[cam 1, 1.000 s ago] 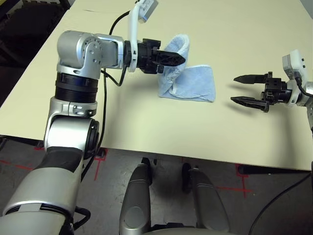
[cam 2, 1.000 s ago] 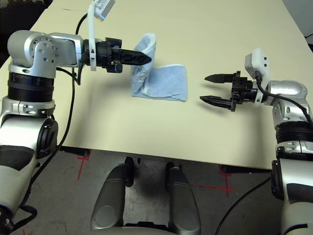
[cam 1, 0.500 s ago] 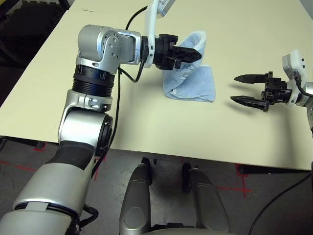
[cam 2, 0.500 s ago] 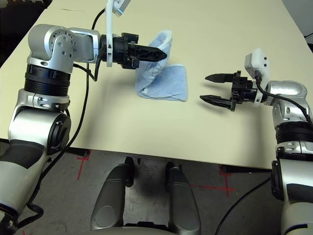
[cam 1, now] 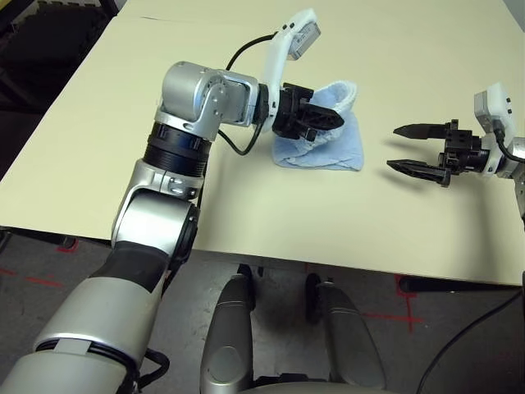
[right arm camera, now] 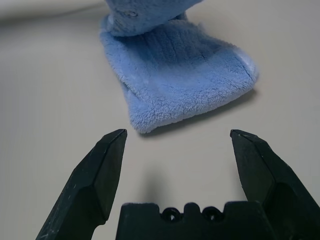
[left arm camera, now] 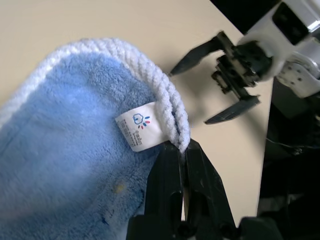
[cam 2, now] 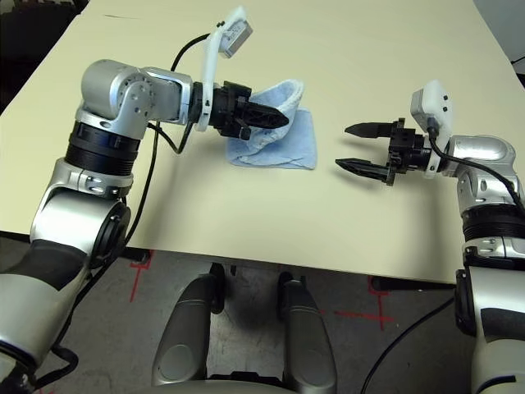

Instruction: Fold the towel and set it aside.

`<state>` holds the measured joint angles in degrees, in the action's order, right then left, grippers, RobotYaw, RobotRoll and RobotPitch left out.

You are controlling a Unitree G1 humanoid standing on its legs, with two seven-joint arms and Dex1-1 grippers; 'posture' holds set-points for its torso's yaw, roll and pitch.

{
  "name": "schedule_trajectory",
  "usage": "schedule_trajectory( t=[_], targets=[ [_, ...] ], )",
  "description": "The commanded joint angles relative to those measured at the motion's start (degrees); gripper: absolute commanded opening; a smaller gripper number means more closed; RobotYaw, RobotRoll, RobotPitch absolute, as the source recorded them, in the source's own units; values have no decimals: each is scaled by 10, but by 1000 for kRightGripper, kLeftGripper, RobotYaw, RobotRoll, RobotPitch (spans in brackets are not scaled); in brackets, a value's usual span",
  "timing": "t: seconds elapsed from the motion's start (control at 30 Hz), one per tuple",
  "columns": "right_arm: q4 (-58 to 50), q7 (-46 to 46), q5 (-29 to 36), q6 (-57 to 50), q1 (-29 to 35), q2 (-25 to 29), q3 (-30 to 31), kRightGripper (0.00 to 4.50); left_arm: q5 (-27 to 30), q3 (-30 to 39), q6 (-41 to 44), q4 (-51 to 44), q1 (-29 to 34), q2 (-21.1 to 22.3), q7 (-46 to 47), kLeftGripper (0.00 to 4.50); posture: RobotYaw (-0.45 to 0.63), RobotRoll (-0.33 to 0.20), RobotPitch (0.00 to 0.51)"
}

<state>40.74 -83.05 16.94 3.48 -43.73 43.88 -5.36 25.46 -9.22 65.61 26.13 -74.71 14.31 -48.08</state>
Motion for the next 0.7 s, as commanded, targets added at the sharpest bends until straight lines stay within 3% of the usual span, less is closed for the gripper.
schedule_trajectory(
  t=[0.03, 0.57, 0.7],
  targets=[
    [-7, 3, 3, 3, 12, 9, -10, 4500, -10, -10, -15, 13, -9, -18, 1, 36, 35, 0, 259],
    [-16, 8, 3, 1, 13, 11, -9, 4500, -3, -13, 6, -4, -9, -47, -8, 36, 26, 0, 252],
    [-17, 9, 2, 1, 12, 10, -8, 4500, -10, -23, 2, -3, -1, -54, -6, 1068, 22, 0, 250]
  ],
)
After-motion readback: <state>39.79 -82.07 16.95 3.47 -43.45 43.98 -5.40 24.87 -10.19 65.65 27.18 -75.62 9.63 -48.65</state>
